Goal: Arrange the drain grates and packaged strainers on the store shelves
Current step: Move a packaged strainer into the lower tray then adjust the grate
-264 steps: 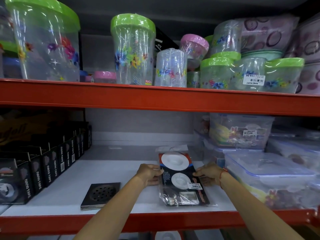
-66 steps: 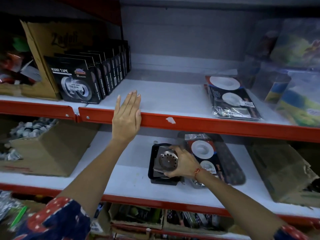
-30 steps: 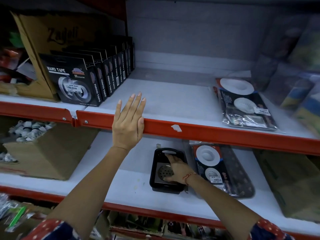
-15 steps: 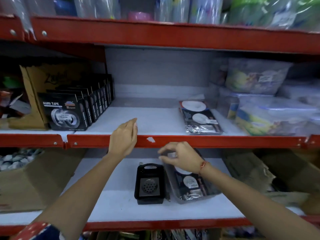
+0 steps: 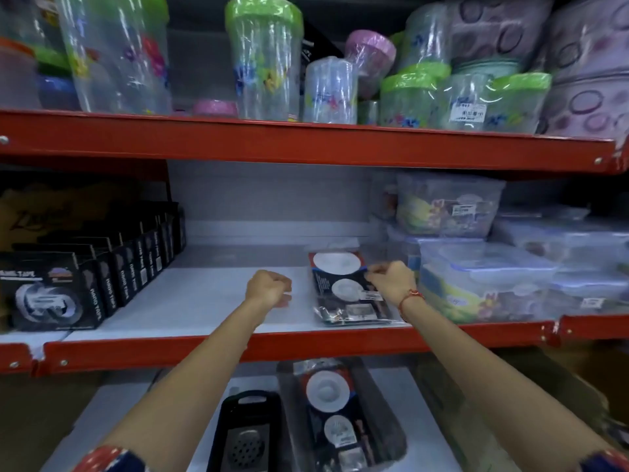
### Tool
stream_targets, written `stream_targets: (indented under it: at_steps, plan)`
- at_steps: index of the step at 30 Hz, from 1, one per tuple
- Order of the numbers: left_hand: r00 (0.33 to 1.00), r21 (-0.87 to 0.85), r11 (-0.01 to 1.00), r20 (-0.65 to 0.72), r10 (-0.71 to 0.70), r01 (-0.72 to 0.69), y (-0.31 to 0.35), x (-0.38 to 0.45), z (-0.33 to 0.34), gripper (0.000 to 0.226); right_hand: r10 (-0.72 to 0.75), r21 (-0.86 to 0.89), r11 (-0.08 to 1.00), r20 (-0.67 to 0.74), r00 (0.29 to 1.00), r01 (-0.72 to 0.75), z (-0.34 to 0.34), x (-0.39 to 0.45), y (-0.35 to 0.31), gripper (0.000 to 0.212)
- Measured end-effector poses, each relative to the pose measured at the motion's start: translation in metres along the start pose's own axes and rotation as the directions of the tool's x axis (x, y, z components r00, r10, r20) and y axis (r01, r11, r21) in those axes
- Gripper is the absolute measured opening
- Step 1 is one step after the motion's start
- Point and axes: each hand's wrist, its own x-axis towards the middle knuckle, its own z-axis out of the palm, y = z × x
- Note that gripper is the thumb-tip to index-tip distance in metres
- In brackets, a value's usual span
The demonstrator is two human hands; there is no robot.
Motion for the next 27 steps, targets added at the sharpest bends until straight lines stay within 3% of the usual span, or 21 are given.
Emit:
stream_targets:
  at_steps: [4, 7, 9, 13, 15, 19, 24, 27]
  plan:
    - [0.995, 0.037, 0.995, 0.042, -0.089, 0.088, 0.001, 0.023, 0.031, 0.030, 0.134, -0.144, 0.982, 0.071, 0.988, -0.123, 0.000, 0.032, 0.020, 0.032]
    - [0.989, 0.044, 0.990, 0.061, -0.138, 0.136, 0.003, 0.037, 0.048, 0.040, 0.184, -0.124, 0.978, 0.122, 0.975, -0.169, 0.003, 0.053, 0.025, 0.014]
    - [0.985, 0.024, 0.986, 0.051, -0.163, 0.162, 0.004, 0.046, 0.055, 0.042, 0.232, -0.104, 0.970, 0.127, 0.965, -0.219, 0.003, 0.065, 0.028, 0.015]
    - [0.982, -0.040, 0.981, 0.012, -0.190, 0.190, 0.006, 0.051, 0.056, 0.033, 0.301, 0.155, 0.920, 0.311, 0.902, -0.360, 0.003, 0.073, 0.035, 0.012]
    - [0.987, -0.072, 0.984, 0.015, -0.160, 0.161, 0.010, 0.047, 0.053, 0.032, 0.271, 0.263, 0.895, 0.321, 0.908, -0.360, 0.000, 0.072, 0.037, 0.004]
    - [0.998, -0.165, 0.984, 0.024, -0.063, 0.066, 0.013, 0.022, 0.046, 0.009, 0.180, 0.468, 0.816, 0.353, 0.918, -0.340, -0.014, 0.050, 0.034, 0.021]
    - [0.996, -0.223, 0.975, 0.077, 0.038, -0.020, -0.006, -0.034, 0.028, 0.030, 0.129, 0.568, 0.749, 0.379, 0.916, -0.340, -0.036, -0.019, 0.033, 0.033]
    - [0.991, -0.213, 0.976, 0.113, 0.068, -0.043, -0.028, -0.073, 0.017, 0.021, 0.122, 0.577, 0.733, 0.410, 0.904, -0.361, -0.042, -0.068, 0.045, 0.026]
